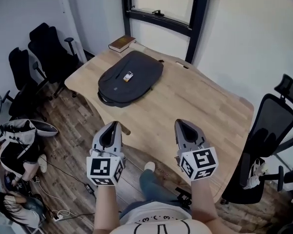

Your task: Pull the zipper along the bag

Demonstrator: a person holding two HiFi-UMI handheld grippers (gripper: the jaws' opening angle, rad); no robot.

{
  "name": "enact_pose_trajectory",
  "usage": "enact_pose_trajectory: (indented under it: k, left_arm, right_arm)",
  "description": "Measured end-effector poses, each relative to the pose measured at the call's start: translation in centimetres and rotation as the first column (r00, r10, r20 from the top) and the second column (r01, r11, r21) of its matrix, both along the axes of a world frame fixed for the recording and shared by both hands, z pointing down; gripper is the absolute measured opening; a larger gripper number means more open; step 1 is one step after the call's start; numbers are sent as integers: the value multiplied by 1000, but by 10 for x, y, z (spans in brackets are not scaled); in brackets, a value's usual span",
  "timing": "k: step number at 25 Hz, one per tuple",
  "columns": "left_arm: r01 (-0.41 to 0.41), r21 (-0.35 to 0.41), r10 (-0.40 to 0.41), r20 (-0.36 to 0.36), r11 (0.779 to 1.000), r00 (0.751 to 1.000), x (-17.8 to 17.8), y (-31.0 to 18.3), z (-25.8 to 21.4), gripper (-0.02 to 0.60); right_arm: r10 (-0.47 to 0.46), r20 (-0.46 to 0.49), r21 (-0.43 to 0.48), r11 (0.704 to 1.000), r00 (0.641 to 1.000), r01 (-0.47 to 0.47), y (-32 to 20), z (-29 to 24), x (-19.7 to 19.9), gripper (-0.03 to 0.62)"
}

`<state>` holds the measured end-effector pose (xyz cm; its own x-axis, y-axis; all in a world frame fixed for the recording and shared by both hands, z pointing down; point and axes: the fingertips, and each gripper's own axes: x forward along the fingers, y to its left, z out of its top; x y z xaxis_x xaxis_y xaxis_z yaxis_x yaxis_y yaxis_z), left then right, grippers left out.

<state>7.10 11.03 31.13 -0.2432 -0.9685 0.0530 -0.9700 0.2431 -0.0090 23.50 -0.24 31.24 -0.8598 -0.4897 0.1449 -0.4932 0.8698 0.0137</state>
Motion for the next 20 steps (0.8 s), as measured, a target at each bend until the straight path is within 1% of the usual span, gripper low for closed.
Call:
enact_pose_trajectory:
  k: [6,11,15,20]
  left_arm:
    - [-73,-49,73,6,996,997,-52,-89,7,18]
    - [-129,-105,129,-6,986,992,-93,-155,24,18]
    - [-153,-138,152,-23,978,988,-118,-188,41,18]
    - [-182,-175,175,-54,968,983,-139,-209,66,18]
  right_arm:
    - [56,-6,-42,998,998,-56,-74,13,-47,52]
    - [91,-37,-82,992,995,-94,-129,34,-83,52]
    - [101,-59,-112,988,993,-107,-160,50,-106,52]
    - [55,-130,-137,988,990,-73,-169,76,-127,52]
